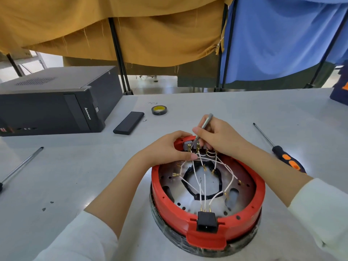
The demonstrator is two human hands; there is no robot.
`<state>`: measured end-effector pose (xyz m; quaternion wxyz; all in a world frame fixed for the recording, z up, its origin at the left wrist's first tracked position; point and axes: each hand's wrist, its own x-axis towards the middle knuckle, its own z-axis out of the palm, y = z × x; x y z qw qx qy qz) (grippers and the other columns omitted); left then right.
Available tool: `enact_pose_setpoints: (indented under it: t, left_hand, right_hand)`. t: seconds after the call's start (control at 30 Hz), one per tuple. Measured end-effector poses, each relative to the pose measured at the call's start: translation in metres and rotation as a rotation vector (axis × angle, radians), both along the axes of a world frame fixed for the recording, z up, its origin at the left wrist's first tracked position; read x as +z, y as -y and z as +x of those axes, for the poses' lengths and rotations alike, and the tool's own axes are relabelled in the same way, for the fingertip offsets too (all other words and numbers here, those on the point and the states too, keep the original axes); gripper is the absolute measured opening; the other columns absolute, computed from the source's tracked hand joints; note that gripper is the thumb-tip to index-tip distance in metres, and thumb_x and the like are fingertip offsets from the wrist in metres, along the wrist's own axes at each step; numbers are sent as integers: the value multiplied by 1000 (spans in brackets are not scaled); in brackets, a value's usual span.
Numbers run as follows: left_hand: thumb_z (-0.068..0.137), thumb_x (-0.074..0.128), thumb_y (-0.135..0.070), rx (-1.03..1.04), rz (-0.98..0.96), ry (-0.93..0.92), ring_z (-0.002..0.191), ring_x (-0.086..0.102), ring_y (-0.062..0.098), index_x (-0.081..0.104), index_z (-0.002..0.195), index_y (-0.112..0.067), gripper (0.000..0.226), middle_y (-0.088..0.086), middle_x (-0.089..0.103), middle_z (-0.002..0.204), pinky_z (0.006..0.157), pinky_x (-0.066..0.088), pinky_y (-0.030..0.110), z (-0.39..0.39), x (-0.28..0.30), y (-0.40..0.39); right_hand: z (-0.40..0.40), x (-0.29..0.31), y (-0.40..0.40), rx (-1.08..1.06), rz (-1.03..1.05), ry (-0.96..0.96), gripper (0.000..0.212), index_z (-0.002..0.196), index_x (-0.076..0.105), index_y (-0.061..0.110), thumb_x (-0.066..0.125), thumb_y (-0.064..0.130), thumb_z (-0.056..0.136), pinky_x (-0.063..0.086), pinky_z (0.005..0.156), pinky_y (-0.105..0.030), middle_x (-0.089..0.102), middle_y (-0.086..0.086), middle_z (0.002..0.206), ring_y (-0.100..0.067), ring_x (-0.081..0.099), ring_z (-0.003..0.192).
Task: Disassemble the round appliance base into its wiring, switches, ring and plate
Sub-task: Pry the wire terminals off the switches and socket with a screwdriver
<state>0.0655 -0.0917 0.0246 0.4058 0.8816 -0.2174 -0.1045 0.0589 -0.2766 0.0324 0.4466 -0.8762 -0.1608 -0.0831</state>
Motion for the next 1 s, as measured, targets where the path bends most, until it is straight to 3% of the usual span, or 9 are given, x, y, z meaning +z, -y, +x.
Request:
enact_pose_setpoints:
  t: [0.1, 0.37, 0.67, 0.87, 1.0]
  left_hand:
    - [75, 76, -37, -27, 13, 15, 93, 59, -1, 52, 124, -32, 55, -16, 62, 105, 80, 43, 11, 5, 0, 0]
    - [74, 78, -34, -37, -27, 20, 76, 58, -15, 54, 120, -33, 52, -20, 62, 96, 67, 40, -1, 9, -5, -2]
    - [73, 77, -38, -37, -23, 31, 76, 57, -15, 54, 116, -36, 49, -22, 62, 93, 65, 40, 0, 9, -7, -2]
    - [74, 76, -39, -32, -4, 29, 82, 57, -15, 52, 119, -38, 51, -23, 62, 98, 70, 41, 2, 9, -7, -2]
    - [75, 76, -38, -34, -5, 41, 83, 56, -17, 52, 124, -33, 54, -22, 61, 101, 69, 38, -2, 8, -6, -2]
  right_hand:
    - [1, -8, 1, -34, 46, 23, 18, 76, 50, 26, 57, 30, 92, 39, 55, -15, 64, 5, 55, 0, 55, 47]
    - [2, -11, 2, 6, 45, 39, 19, 76, 51, 17, 59, 25, 91, 40, 55, -5, 69, 9, 62, 2, 60, 54]
    - [1, -9, -1, -14, -61, 89, 21, 74, 49, 19, 60, 30, 90, 41, 54, -11, 66, 3, 60, -1, 56, 51]
    - [11, 1, -7, -24, -40, -74, 23, 75, 46, 15, 55, 26, 93, 34, 40, -10, 62, 0, 55, -2, 48, 36]
    - [18, 7, -10, -42, -74, -156, 25, 75, 46, 14, 52, 29, 95, 35, 33, -16, 57, 3, 45, -8, 44, 30]
